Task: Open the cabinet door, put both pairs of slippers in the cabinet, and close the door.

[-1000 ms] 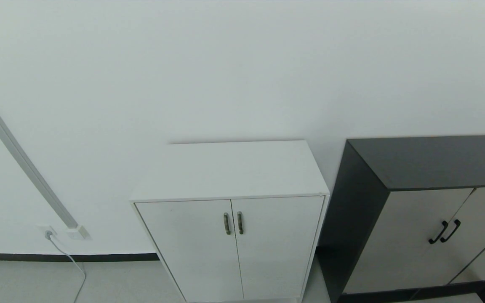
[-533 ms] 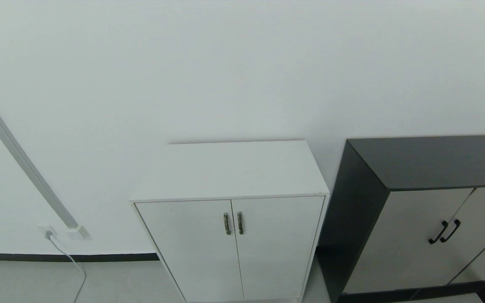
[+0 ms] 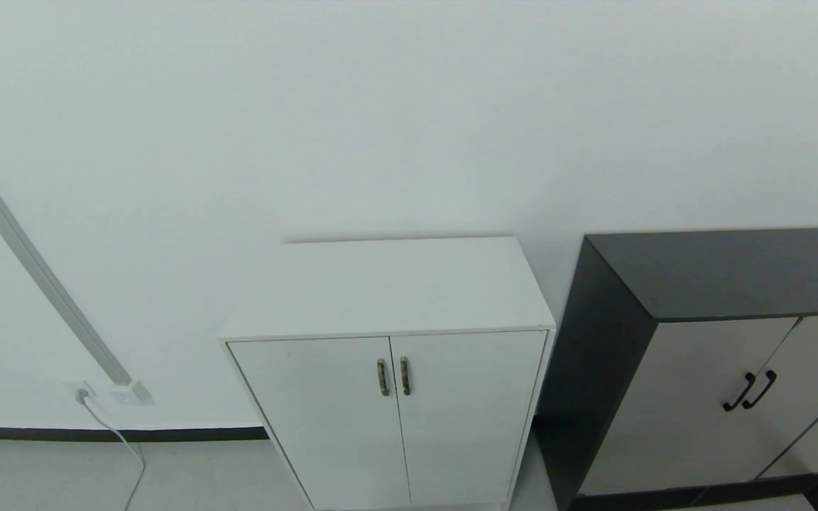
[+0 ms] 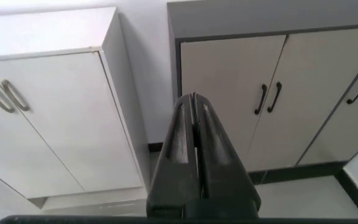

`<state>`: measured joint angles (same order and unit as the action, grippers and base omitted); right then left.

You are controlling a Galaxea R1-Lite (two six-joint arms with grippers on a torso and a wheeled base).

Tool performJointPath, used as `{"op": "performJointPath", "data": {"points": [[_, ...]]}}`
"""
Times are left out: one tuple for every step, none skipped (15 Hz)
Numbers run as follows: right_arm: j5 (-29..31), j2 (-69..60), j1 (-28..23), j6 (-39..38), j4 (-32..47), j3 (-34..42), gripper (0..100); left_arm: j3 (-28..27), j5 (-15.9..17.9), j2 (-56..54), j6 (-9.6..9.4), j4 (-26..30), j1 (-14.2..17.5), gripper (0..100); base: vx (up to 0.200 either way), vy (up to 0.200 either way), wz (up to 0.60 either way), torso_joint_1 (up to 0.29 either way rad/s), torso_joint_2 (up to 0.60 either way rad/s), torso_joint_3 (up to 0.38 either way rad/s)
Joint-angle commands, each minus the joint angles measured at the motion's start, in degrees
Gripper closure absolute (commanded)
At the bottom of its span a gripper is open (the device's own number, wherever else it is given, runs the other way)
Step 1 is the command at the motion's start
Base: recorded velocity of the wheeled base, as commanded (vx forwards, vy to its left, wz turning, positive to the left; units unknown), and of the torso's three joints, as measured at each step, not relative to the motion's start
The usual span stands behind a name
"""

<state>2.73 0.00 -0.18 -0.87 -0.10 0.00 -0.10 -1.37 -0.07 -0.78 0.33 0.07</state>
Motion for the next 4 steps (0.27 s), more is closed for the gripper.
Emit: {"op": "performJointPath", "data": {"points": [[0.0, 0.0, 0.0, 0.1, 0.1, 0.0, 100, 0.0, 0.0, 0.1, -0.01, 0.0, 0.0, 100, 0.000, 0.000, 0.00, 0.000, 0.00, 0.000], [0.0, 0.0, 0.0, 0.1, 0.1, 0.0, 100, 0.0, 0.0, 0.1, -0.01, 0.0, 0.0, 100, 0.000, 0.000, 0.00, 0.000, 0.00, 0.000], [0.0, 0.0, 0.0, 0.1, 0.1, 0.0, 100, 0.0, 0.0, 0.1, -0.01, 0.0, 0.0, 100, 0.000, 0.000, 0.00, 0.000, 0.00, 0.000], [0.0, 0.0, 0.0, 0.2, 0.1, 0.0, 100, 0.0, 0.0, 0.1, -0.01, -0.1, 0.0, 100, 0.000, 0.000, 0.00, 0.000, 0.00, 0.000]]}}
